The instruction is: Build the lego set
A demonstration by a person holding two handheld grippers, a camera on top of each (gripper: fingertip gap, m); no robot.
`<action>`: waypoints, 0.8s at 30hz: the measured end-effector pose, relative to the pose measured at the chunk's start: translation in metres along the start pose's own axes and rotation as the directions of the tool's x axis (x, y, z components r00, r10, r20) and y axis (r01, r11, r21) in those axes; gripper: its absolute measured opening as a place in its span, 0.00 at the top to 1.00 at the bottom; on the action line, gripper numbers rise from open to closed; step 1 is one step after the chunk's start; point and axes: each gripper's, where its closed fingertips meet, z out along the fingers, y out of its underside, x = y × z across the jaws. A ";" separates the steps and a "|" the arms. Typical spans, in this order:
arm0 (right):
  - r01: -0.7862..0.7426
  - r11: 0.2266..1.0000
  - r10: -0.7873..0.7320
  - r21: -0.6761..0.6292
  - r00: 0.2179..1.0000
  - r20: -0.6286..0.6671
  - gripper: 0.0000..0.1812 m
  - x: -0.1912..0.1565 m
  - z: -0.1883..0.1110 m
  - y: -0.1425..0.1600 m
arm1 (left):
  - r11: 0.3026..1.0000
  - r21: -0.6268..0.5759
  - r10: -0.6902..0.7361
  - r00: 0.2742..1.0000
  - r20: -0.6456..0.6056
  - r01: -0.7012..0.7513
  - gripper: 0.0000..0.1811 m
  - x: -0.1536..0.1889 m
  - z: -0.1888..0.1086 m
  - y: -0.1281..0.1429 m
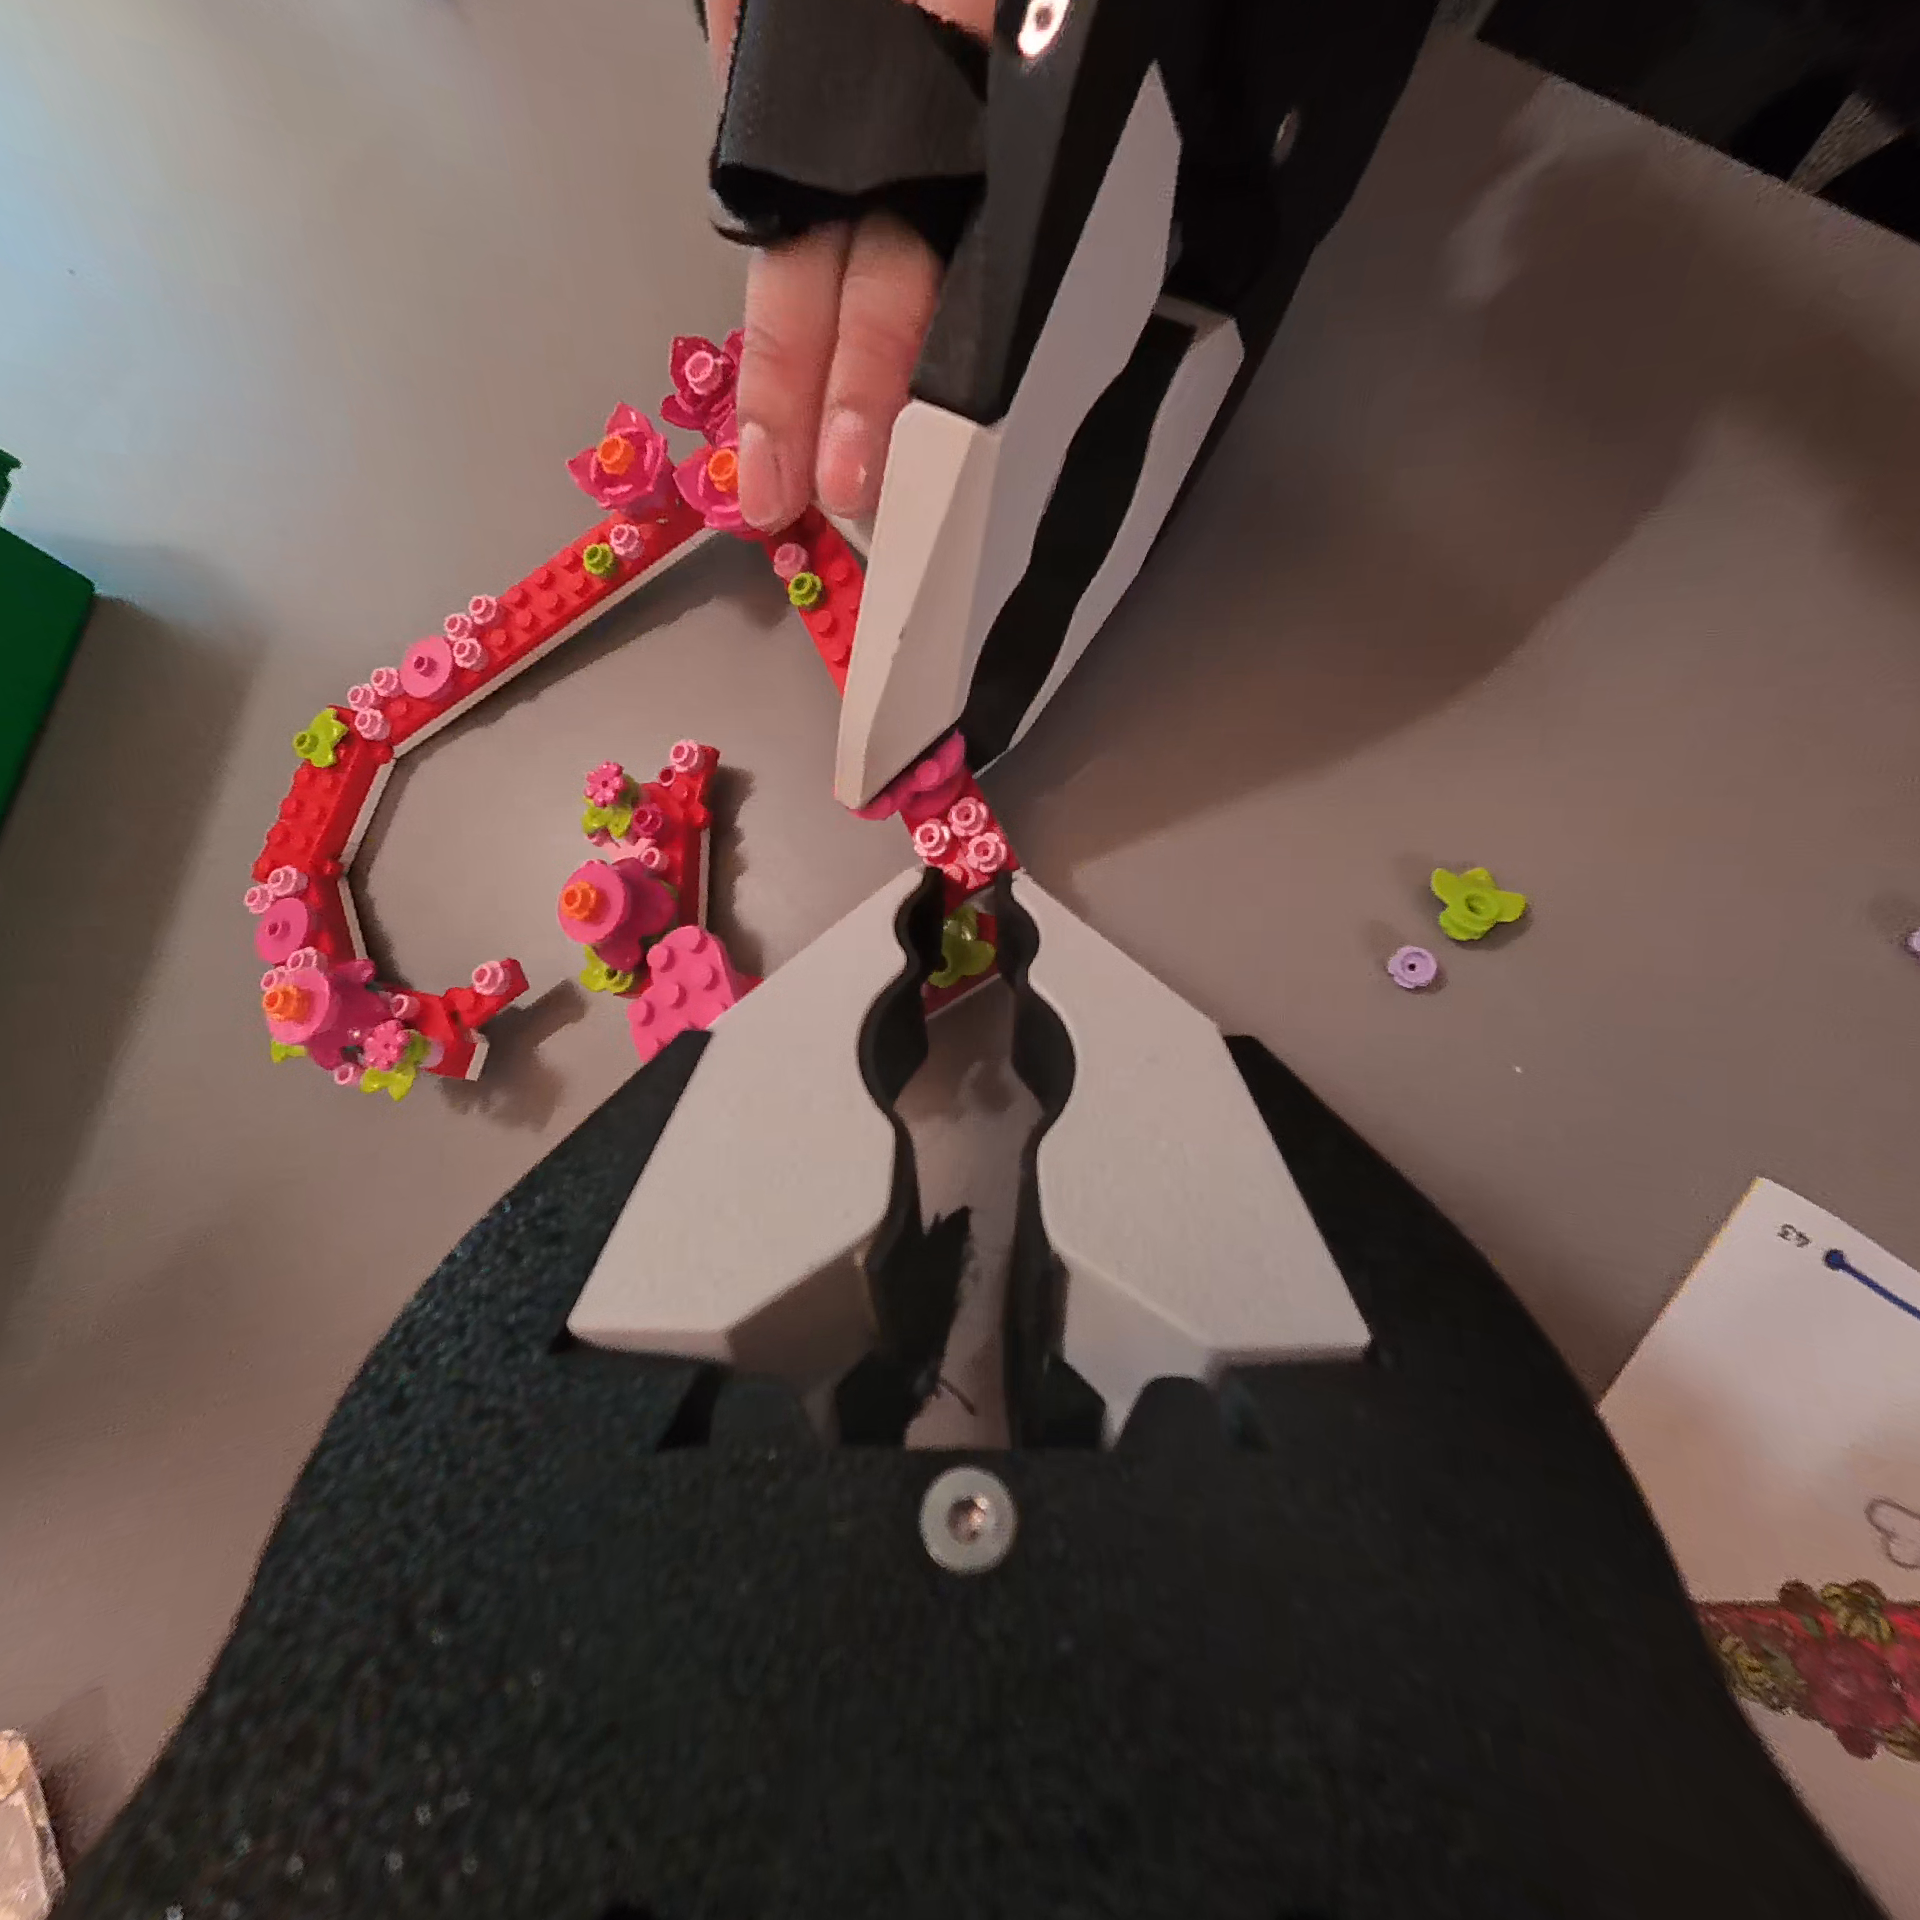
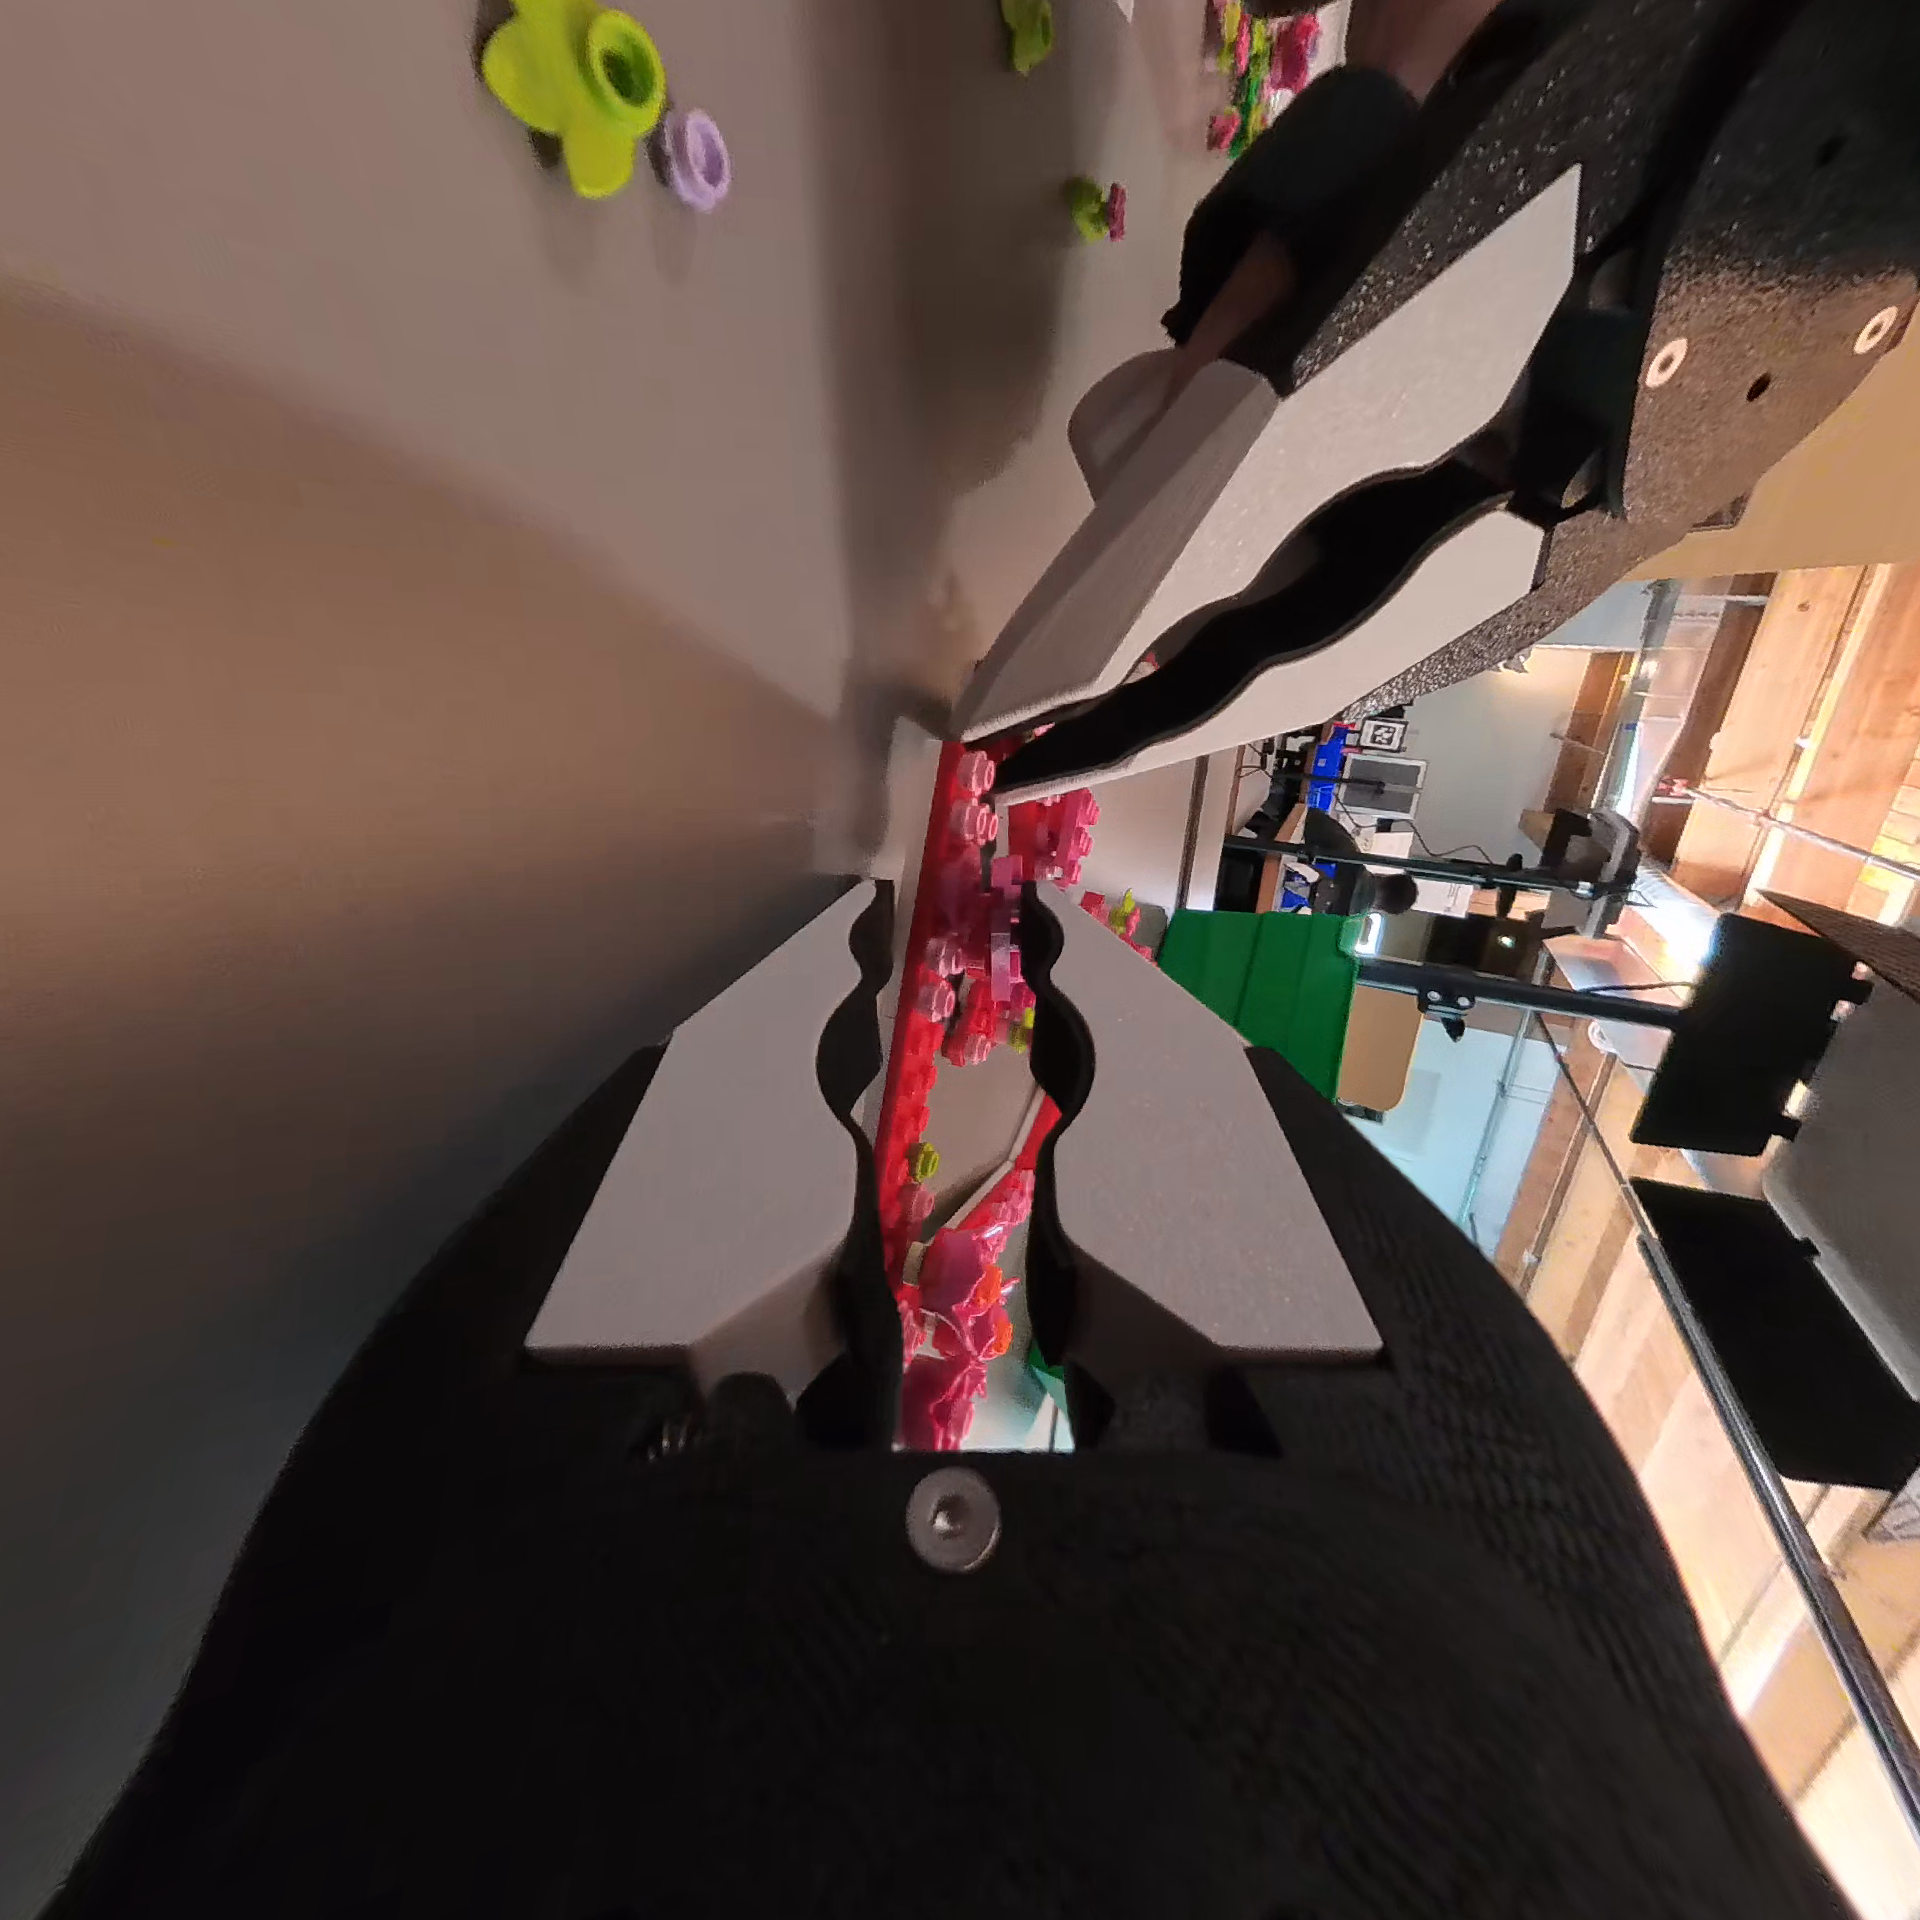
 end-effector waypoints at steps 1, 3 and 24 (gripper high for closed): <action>-0.003 1.000 0.003 -0.004 1.000 -0.008 0.88 0.000 0.000 0.000 | 1.000 -0.001 -0.001 1.000 0.002 0.001 0.96 0.000 0.000 0.000; 0.007 1.000 -0.008 -0.021 1.000 -0.031 0.88 0.001 0.000 0.001 | 1.000 0.001 -0.004 1.000 0.004 0.004 0.96 -0.001 0.001 0.000; -0.240 0.971 0.239 -0.017 0.970 -0.040 0.88 0.007 0.000 0.010 | 0.839 -0.070 0.525 0.768 0.365 -0.540 0.79 -0.007 -0.002 -0.014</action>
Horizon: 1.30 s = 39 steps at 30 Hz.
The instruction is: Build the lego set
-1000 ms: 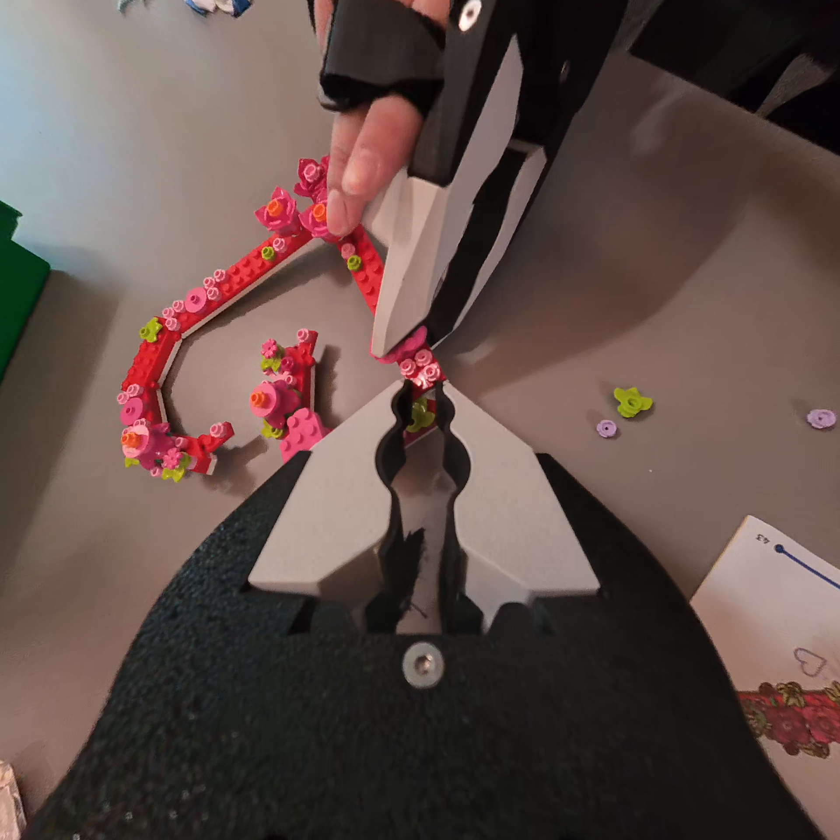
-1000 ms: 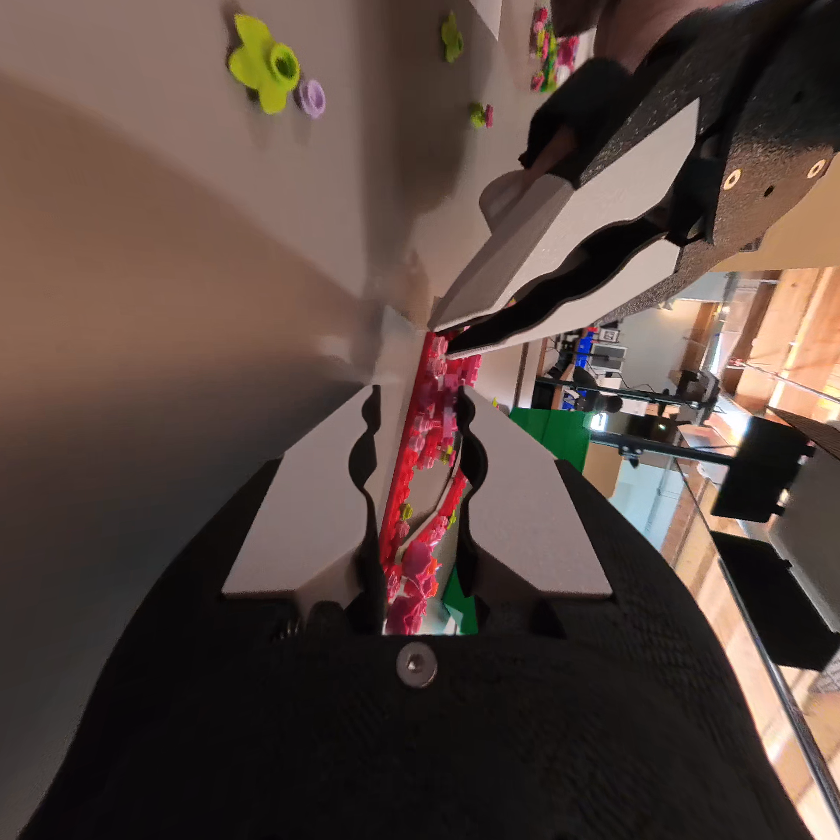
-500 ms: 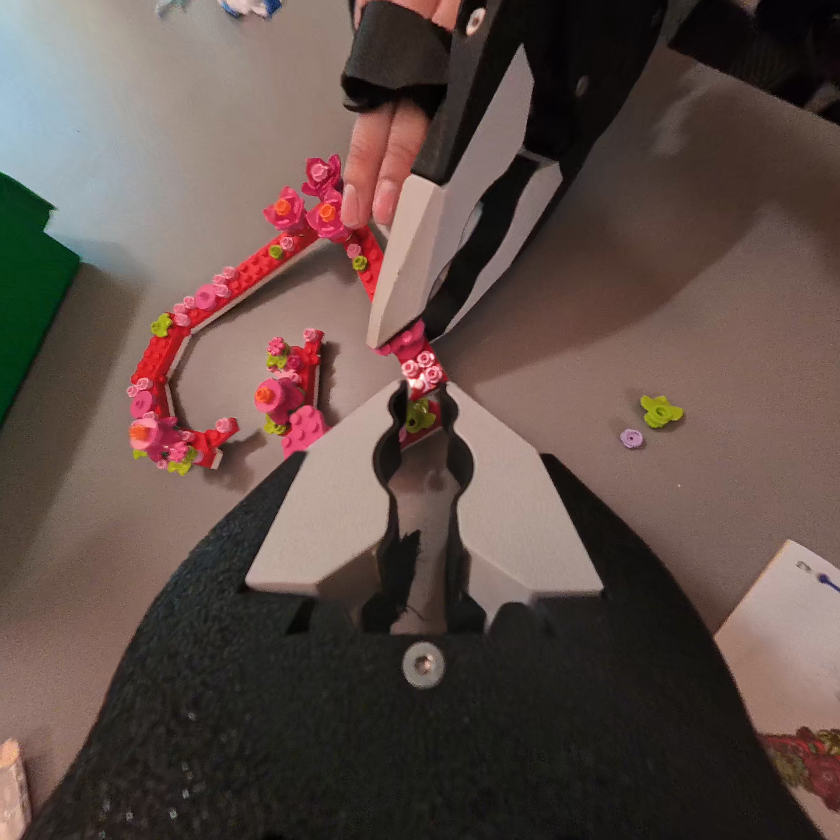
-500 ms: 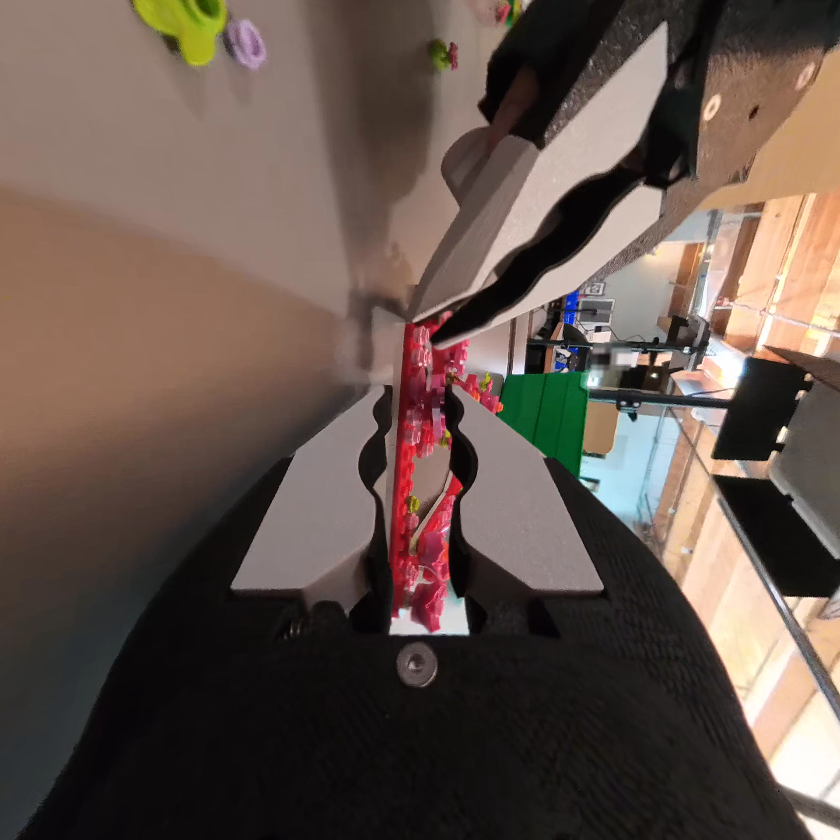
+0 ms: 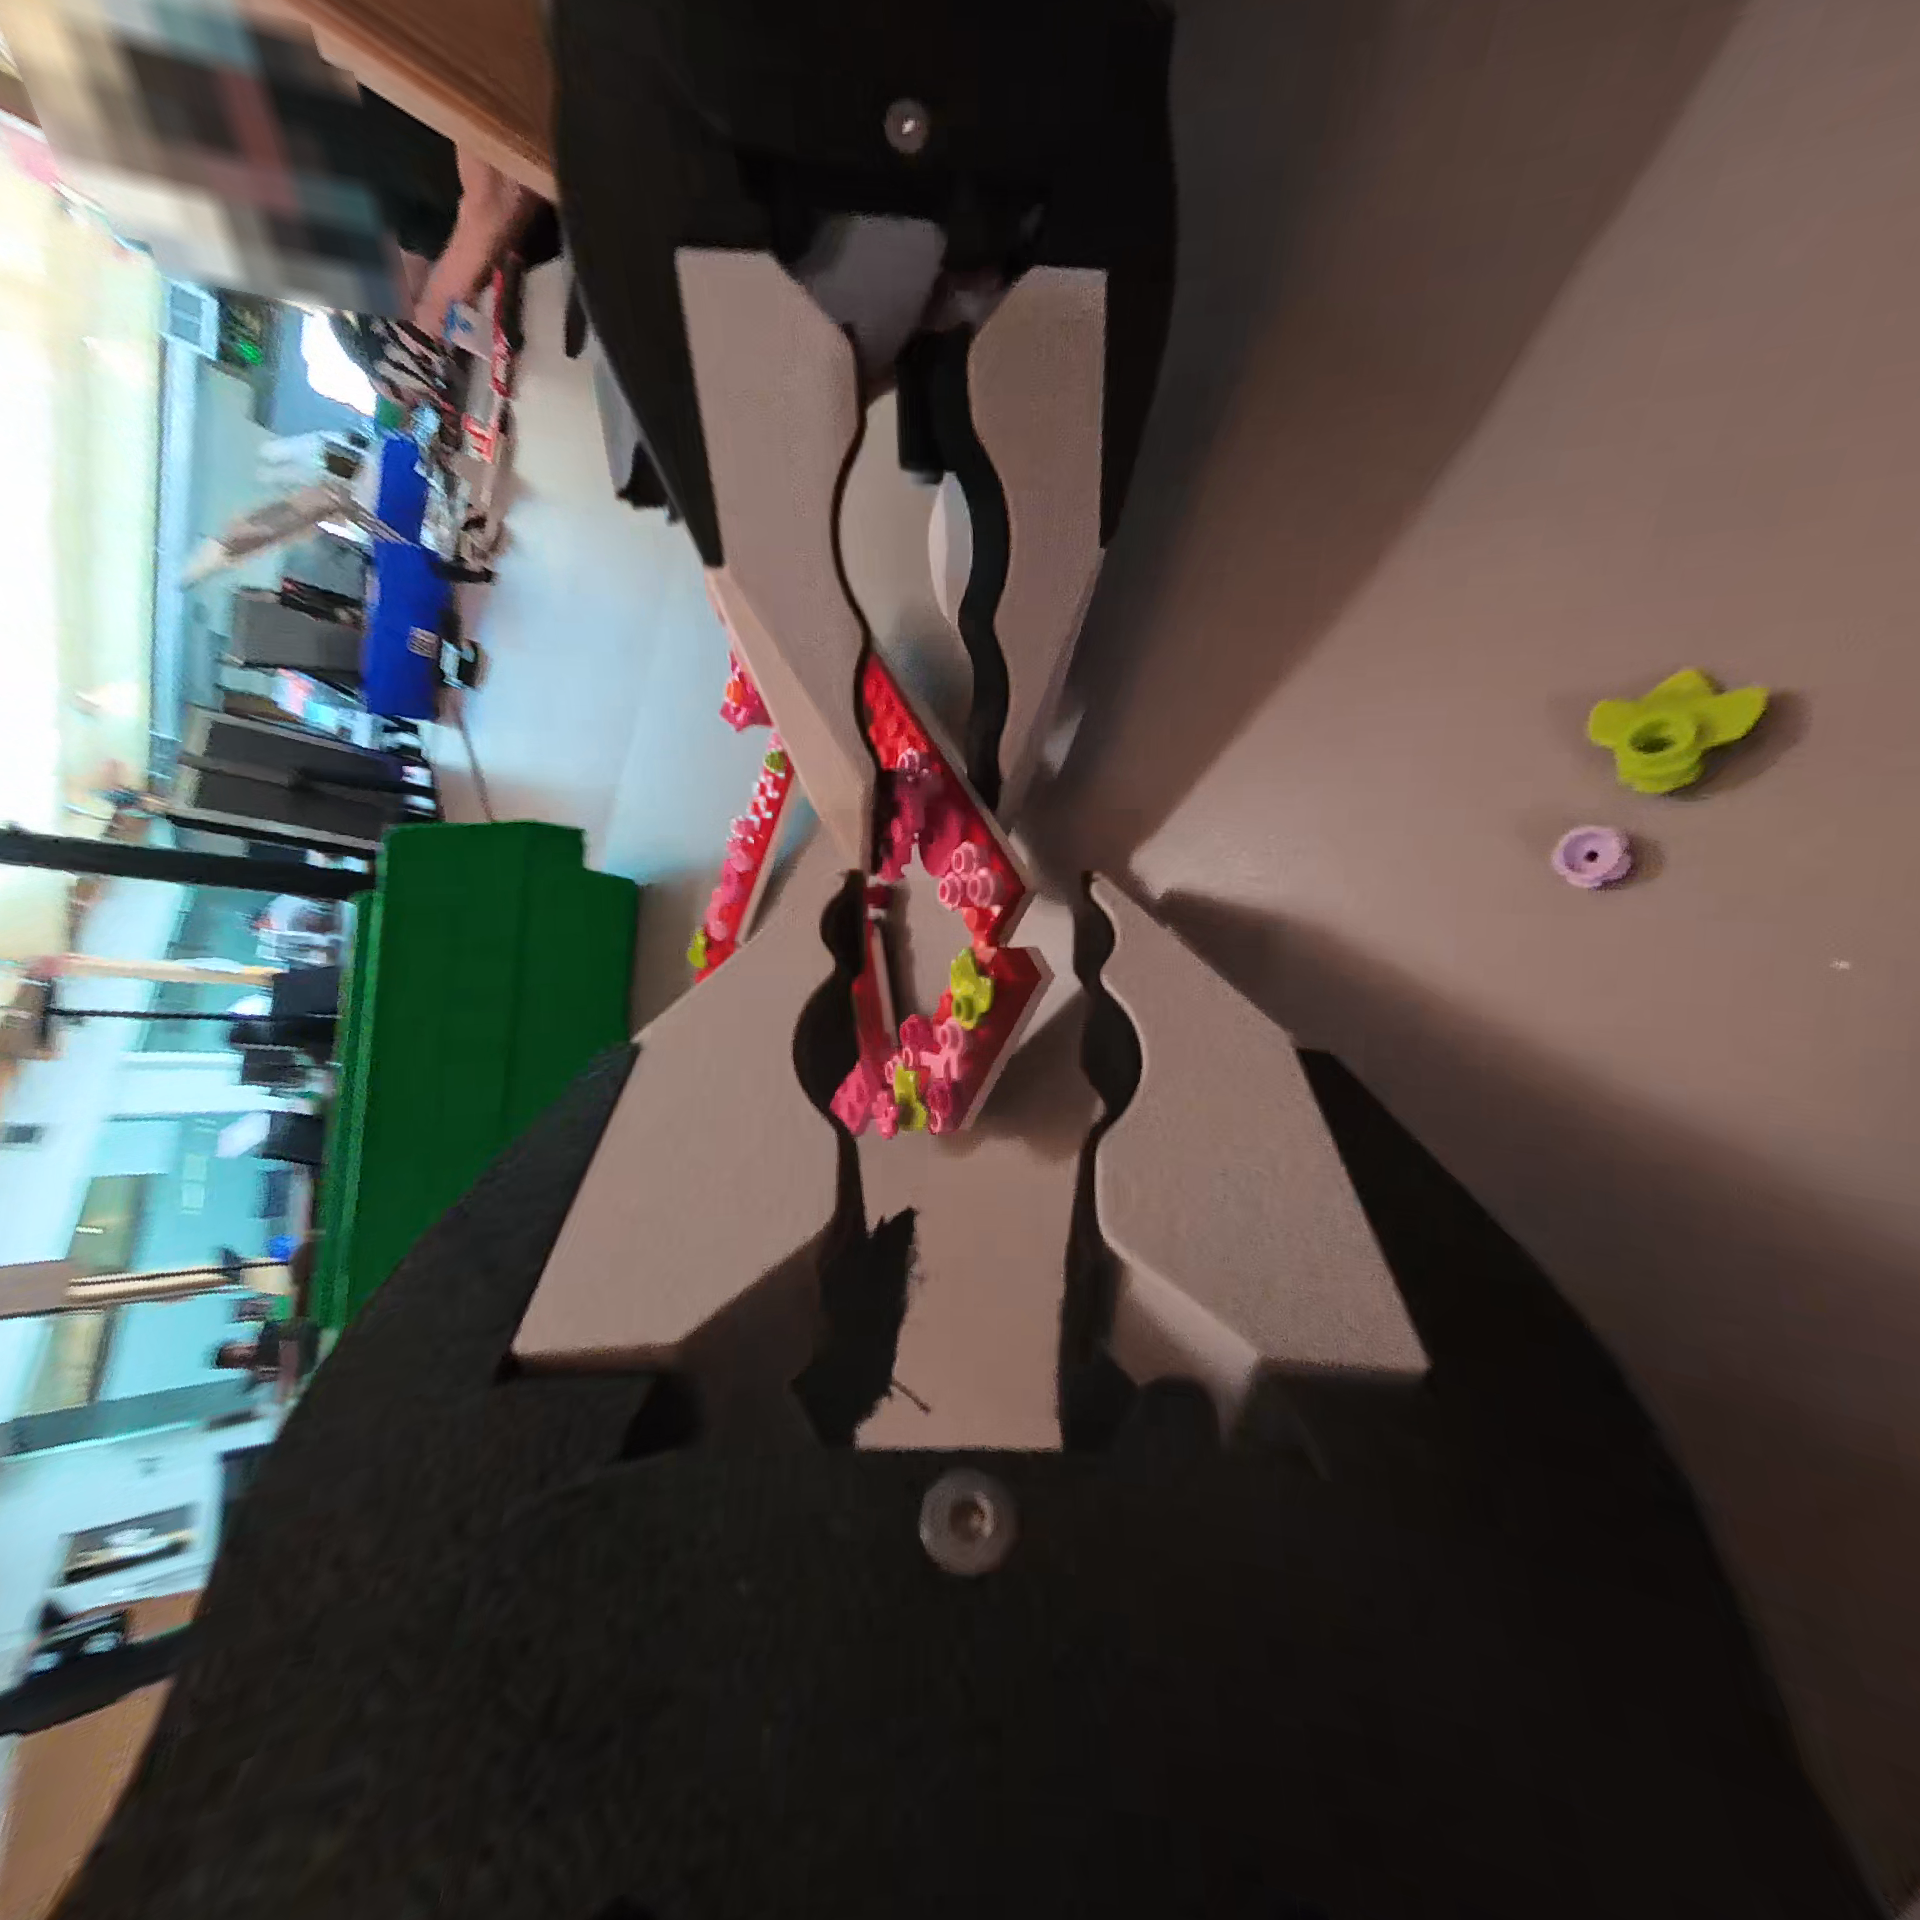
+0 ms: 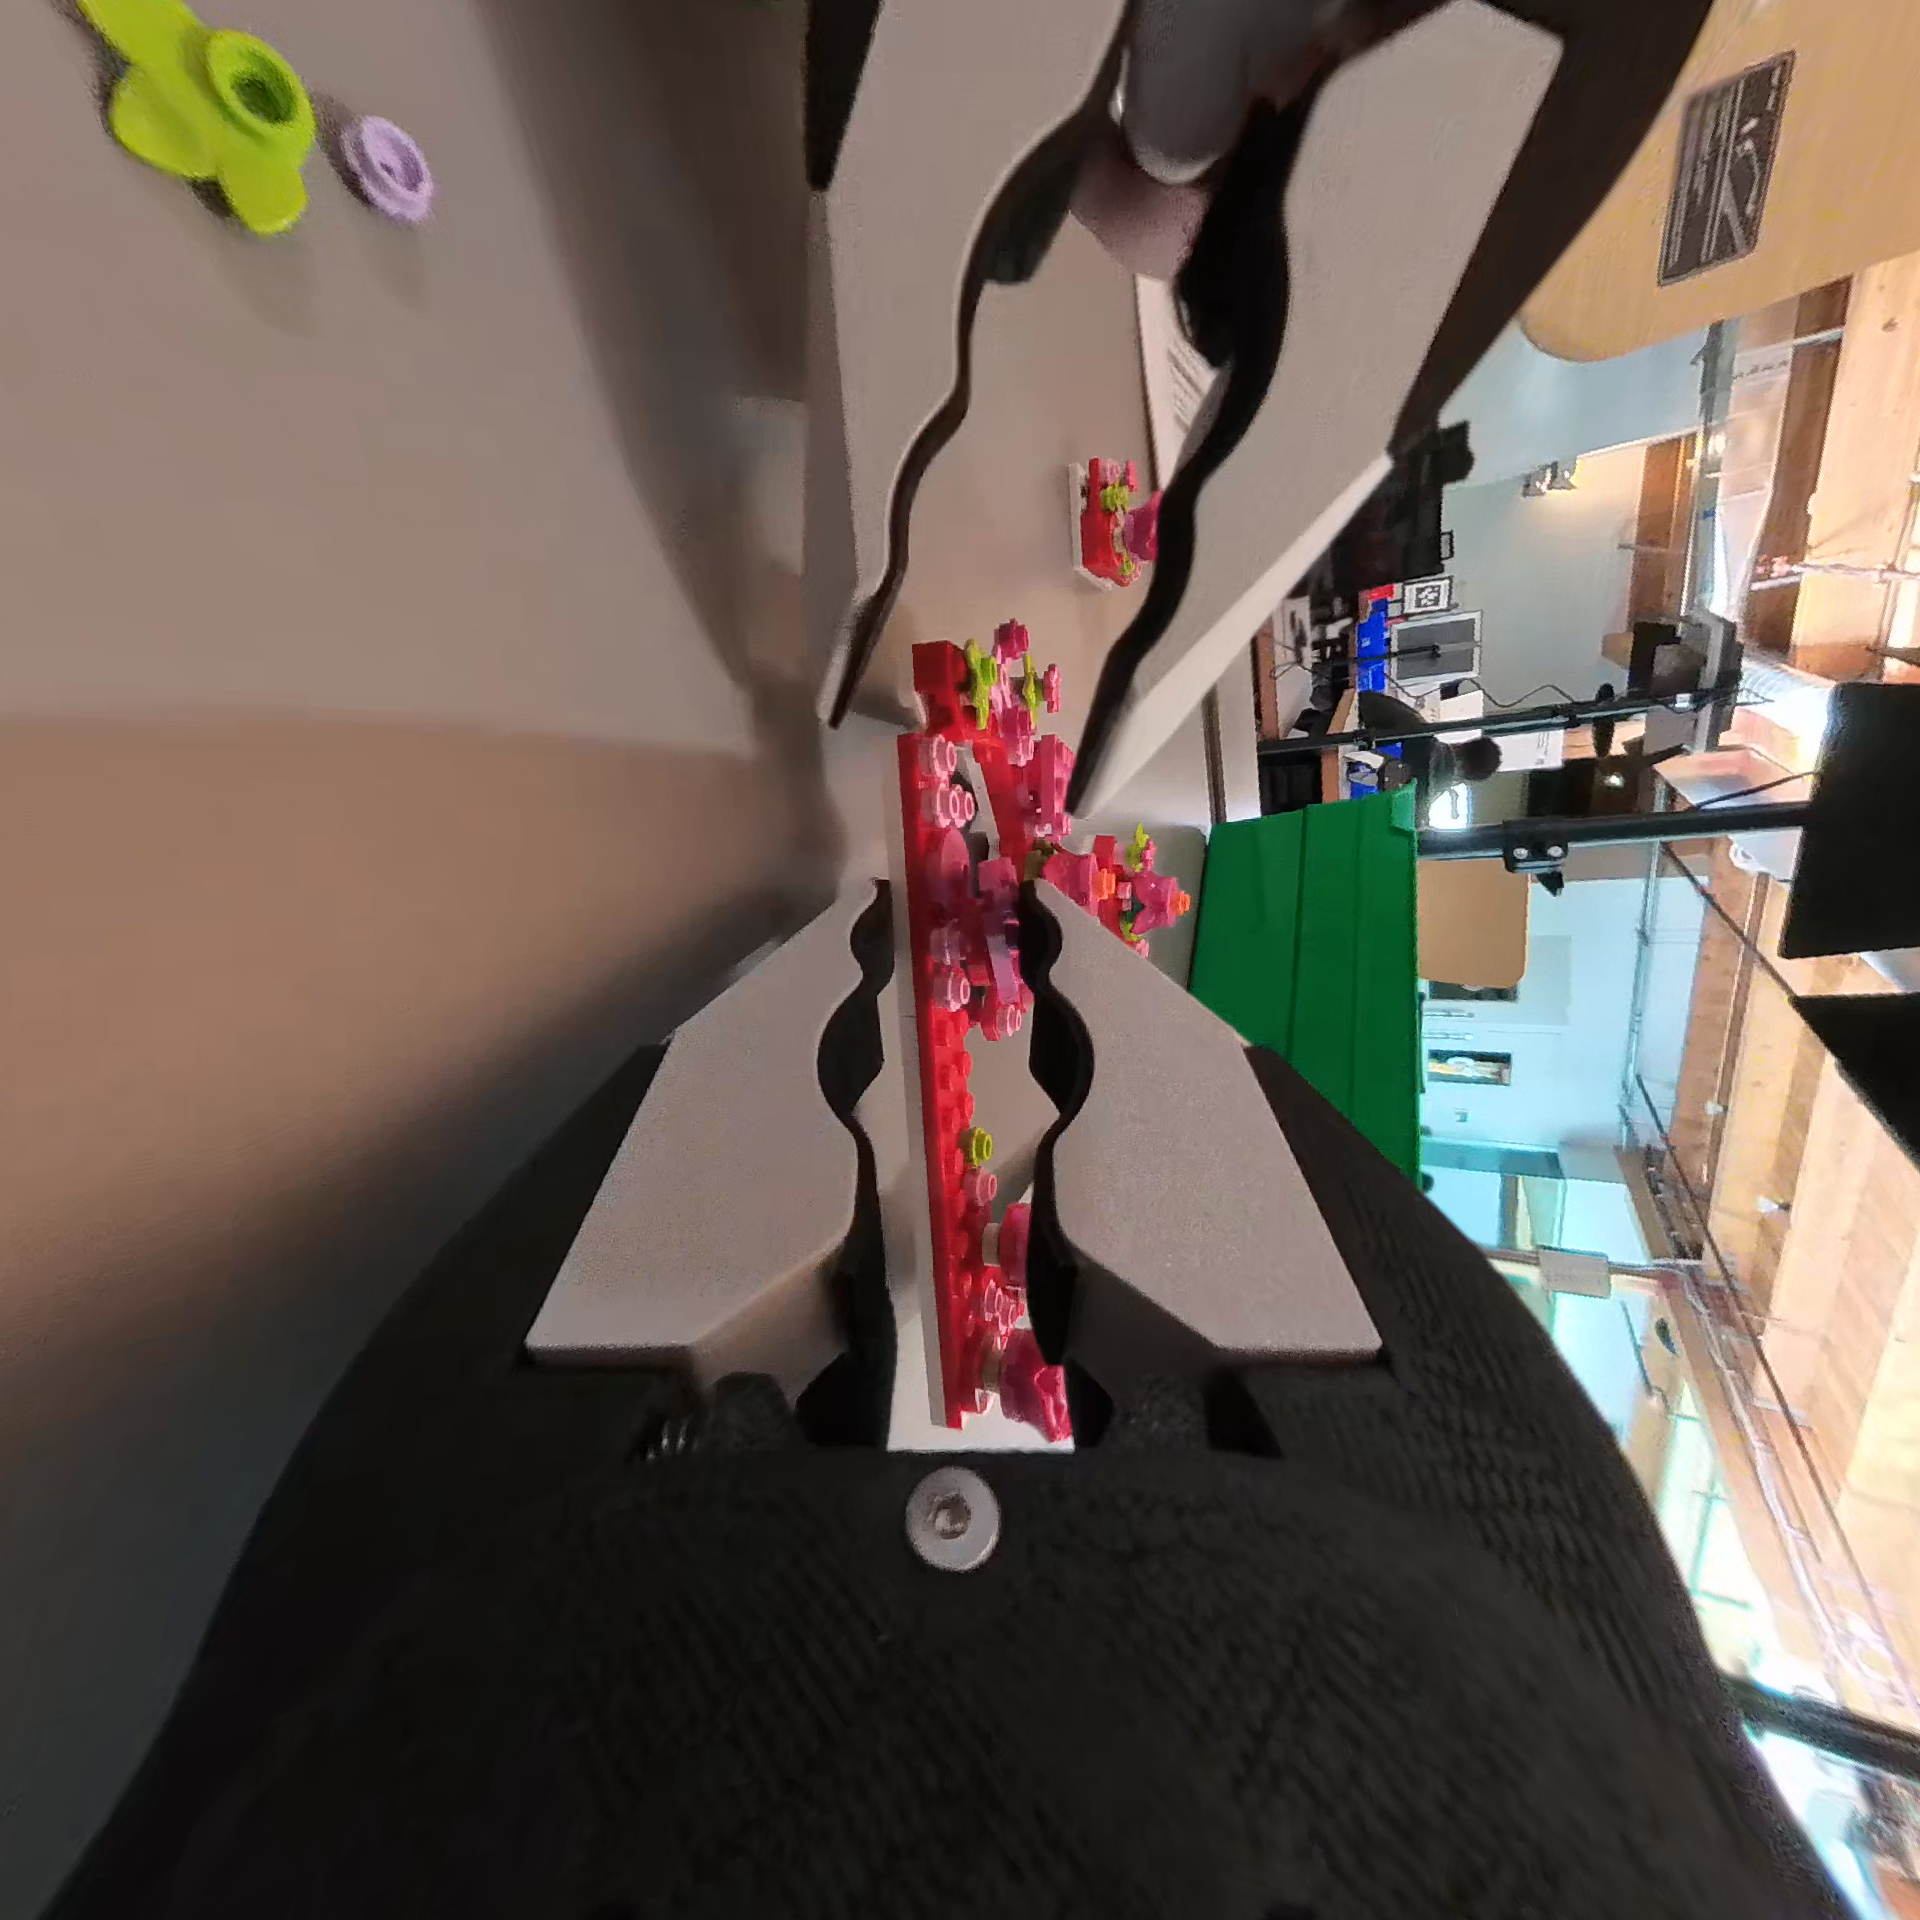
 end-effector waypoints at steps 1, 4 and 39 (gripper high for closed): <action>-0.008 1.000 0.008 -0.003 1.000 -0.002 0.88 0.001 0.000 0.001 | 0.999 0.000 0.040 0.999 0.026 -0.040 0.80 -0.001 0.000 -0.001; -0.019 1.000 0.019 -0.009 1.000 -0.007 0.88 0.001 0.000 0.002 | 0.991 -0.008 0.137 0.986 0.091 -0.137 0.83 -0.002 0.003 -0.004; -0.699 0.674 0.729 -0.238 0.578 0.367 0.80 -0.039 -0.061 0.010 | 0.937 -0.075 0.350 0.917 0.192 -0.342 0.93 0.011 0.014 0.005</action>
